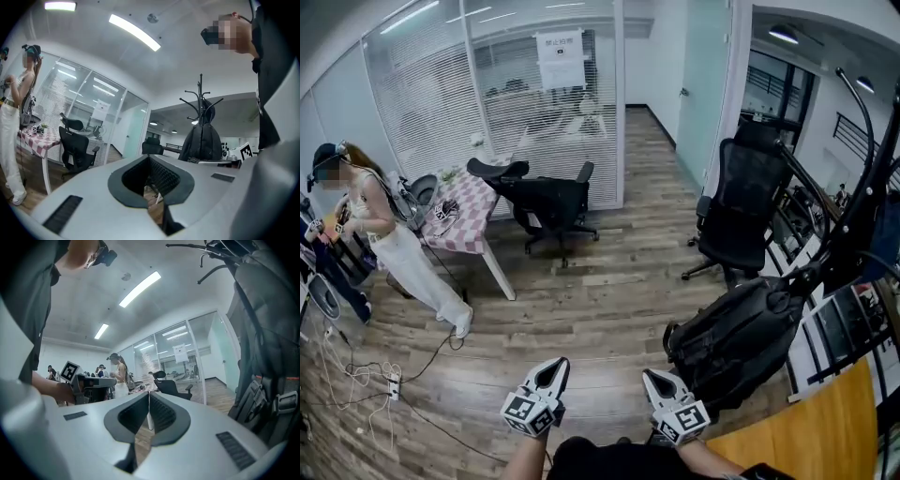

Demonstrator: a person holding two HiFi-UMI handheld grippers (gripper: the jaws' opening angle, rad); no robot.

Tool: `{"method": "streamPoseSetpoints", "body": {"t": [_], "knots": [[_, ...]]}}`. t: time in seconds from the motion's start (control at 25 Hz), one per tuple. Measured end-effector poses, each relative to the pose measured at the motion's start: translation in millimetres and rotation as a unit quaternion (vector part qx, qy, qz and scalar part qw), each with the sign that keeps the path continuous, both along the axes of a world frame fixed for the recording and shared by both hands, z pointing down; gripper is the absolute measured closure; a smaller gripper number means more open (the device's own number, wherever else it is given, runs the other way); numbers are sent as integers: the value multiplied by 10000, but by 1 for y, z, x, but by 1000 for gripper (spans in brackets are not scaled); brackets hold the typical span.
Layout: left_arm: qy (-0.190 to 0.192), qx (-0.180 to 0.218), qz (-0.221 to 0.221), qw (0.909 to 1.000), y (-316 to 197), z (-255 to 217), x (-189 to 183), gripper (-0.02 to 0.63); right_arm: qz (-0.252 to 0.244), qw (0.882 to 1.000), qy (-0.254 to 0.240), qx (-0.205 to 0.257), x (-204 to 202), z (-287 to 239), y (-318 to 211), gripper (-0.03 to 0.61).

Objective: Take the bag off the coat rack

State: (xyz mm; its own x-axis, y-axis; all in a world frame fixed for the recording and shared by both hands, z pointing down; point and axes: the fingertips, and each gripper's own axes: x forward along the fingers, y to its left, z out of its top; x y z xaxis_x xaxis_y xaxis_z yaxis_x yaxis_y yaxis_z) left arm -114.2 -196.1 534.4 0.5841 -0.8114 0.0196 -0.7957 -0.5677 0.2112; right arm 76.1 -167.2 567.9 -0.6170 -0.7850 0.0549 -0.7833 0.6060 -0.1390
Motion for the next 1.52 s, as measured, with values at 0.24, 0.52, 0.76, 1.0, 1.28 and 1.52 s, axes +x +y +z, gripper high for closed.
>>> {"method": "streamPoseSetpoints", "body": {"t": [0.24,0.52,0.76,1.0,1.28,1.52], "knots": [[69,68,437,9990,-53,0,6,597,217,9998,6,37,-4,-1,-40,546],[185,29,1555,9877,-136,9,27,597,873,9959,241,13,-7,10,-97,546],[579,-47,2566,9648,-209,1,59,598,1677,9852,356,26,-3,0,-141,546],[629,-24,3932,9173,-235,-4,141,598,3167,9457,682,254,45,-36,-120,546],[549,-92,5569,8287,-201,-10,263,597,5176,8513,706,492,123,-81,-35,546],[600,216,6534,7543,-146,-40,328,594,6368,7626,991,555,154,-107,52,533]]}}
